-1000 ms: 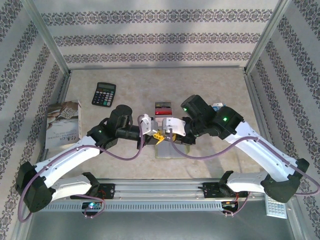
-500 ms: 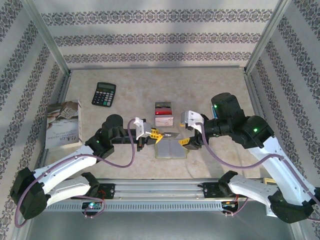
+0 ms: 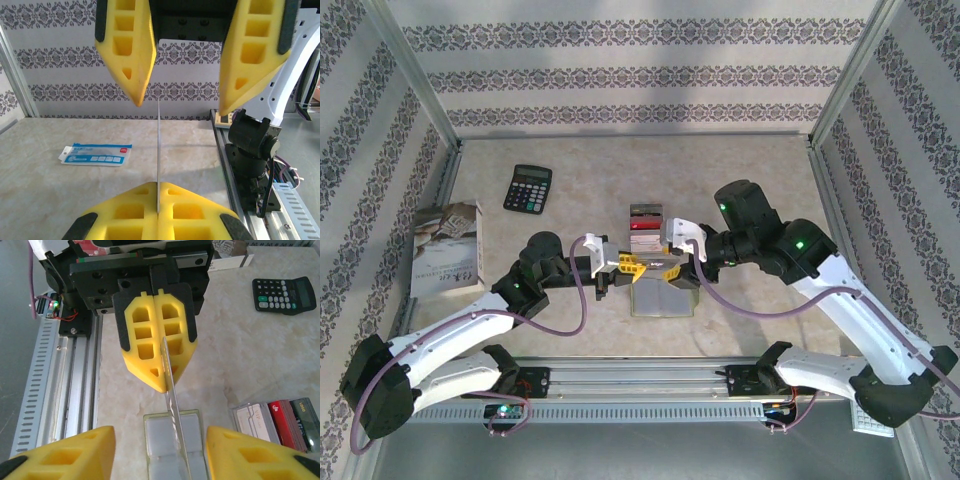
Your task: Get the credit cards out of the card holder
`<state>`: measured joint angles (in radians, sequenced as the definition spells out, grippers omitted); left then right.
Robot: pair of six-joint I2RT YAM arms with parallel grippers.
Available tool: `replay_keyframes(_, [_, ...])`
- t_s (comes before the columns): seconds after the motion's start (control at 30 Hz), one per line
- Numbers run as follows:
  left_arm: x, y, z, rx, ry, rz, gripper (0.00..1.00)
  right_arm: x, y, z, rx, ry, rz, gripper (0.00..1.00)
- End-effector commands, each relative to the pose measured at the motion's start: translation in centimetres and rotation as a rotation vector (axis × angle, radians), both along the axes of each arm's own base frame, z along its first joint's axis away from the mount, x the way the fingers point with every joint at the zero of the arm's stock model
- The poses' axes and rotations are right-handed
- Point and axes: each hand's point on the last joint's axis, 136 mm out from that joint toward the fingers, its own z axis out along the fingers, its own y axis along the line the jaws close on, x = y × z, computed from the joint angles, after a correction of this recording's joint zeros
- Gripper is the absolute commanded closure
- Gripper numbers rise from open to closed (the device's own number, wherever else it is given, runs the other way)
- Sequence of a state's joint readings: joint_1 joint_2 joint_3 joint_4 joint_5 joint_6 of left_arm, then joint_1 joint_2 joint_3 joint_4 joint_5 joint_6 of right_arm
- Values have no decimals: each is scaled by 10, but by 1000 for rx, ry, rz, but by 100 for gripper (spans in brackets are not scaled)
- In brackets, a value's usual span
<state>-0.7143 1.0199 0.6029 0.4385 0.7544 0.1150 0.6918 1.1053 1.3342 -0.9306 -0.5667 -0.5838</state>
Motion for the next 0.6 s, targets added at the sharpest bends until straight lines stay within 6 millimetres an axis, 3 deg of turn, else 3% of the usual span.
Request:
replay_keyframes(0.0, [-7,-2,15,-51,-38,-22,100,0,3,6,8,-33,20,52])
replay_keyframes(0.4, [-9,-2,13,-44,-49,-28,100,0,7,-3,-8,1,42,65])
replay_keyframes(0.57, [-8,-2,13,-48,-48,-26,100,0,8,-2,-5,-4,49,75])
